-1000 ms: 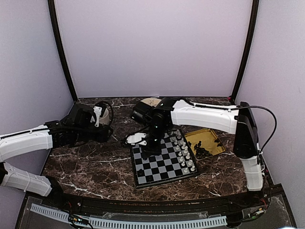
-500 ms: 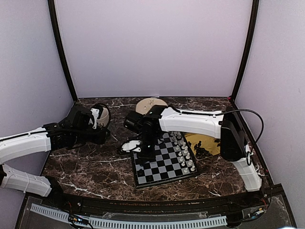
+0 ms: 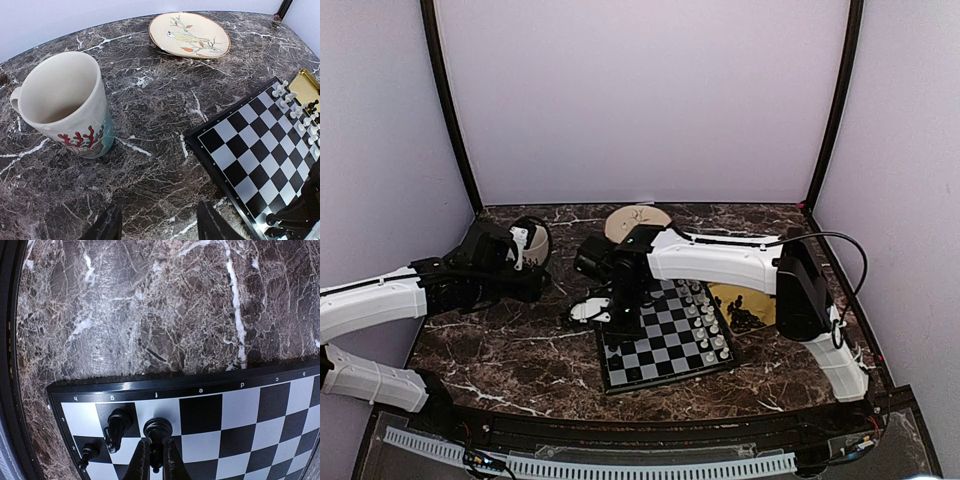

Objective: Set up the chess pieces on the board
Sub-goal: Place the bishop on c8.

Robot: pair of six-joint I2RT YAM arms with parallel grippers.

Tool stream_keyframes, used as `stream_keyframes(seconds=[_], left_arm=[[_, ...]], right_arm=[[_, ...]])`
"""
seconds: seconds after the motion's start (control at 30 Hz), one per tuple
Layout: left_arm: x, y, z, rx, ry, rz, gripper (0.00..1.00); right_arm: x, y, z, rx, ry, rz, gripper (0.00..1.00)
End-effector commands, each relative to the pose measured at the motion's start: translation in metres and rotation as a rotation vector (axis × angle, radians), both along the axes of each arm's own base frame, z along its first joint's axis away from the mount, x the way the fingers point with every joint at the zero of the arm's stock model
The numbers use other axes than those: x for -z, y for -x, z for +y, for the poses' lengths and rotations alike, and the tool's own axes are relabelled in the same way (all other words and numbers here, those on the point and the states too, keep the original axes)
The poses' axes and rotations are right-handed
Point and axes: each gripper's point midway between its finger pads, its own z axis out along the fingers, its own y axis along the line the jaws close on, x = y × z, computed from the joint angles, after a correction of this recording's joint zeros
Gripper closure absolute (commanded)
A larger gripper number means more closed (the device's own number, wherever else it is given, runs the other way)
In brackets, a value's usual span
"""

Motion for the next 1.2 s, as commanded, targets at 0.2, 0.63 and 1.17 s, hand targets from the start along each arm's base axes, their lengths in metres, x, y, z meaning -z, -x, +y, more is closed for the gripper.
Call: stream_keyframes(seconds=[0.2,0.63,1.17], left_arm=[[0.001,0.001,0.004,-0.006,-0.012,-0.001,0.47],[0.003,0.0,0.003,-0.004,-0.013,0.005,0.47],[0.008,0.001,0.002,0.003,-0.019,0.022,0.47]], right_arm=[[0.009,0.005,0.007,-0.004,0.01,0.005,0.95],[0.011,0.007,0.01,-0.004,0.005,0.024,0.92],[0.0,0.003,0.011,-0.002,-0.007,-0.017,0.76]])
